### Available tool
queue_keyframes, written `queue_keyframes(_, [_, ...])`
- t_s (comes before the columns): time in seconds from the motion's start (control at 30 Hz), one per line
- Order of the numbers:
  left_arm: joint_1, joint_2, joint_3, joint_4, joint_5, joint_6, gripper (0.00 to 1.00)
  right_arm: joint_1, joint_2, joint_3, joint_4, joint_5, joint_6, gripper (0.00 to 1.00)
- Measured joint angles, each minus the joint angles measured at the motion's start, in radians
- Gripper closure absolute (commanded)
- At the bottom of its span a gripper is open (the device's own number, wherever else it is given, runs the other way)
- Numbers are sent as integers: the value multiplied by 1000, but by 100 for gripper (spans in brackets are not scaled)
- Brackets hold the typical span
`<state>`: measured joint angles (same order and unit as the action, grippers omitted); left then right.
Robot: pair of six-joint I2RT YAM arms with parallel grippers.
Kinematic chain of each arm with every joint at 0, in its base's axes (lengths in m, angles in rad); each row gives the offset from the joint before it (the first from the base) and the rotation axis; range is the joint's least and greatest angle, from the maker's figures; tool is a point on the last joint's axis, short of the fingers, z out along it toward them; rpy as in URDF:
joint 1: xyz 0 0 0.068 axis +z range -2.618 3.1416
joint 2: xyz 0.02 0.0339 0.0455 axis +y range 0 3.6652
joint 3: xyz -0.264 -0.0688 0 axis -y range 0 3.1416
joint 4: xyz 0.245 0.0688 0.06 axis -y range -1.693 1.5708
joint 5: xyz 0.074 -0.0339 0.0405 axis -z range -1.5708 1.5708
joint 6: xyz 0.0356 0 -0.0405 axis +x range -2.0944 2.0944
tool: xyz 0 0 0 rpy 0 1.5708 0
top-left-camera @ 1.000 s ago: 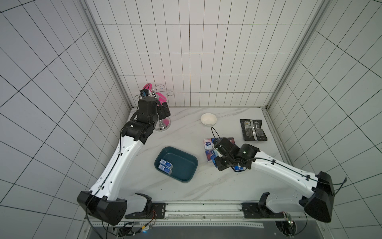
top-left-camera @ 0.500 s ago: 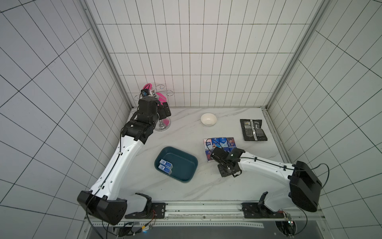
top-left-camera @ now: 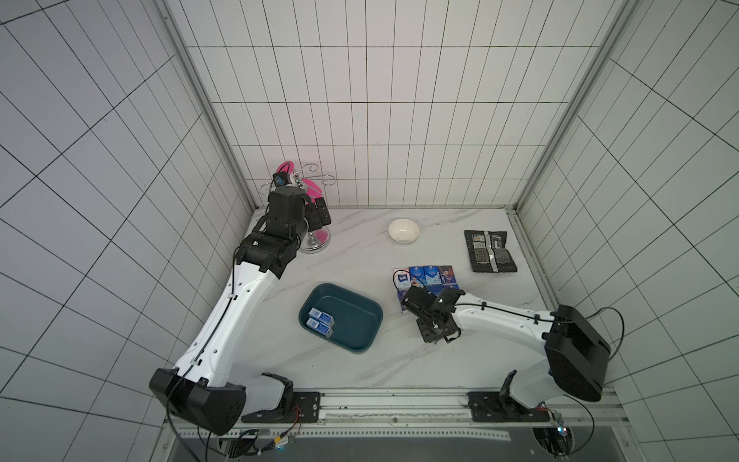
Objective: Take the pocket tissues out of the storage box
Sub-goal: Place the pocket tissues at the center of the board.
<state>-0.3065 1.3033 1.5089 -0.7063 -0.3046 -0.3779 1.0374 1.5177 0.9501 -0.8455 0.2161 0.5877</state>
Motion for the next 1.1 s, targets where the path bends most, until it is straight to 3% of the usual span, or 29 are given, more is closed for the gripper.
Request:
queue_keyframes(0.4, [0, 0, 0, 0, -1, 0, 2, 10, -8, -3, 186, -199, -9, 75])
queue_keyframes(1.1, [-9, 0, 3, -1, -2, 1, 2, -76, 31, -105, 270, -162, 7, 76])
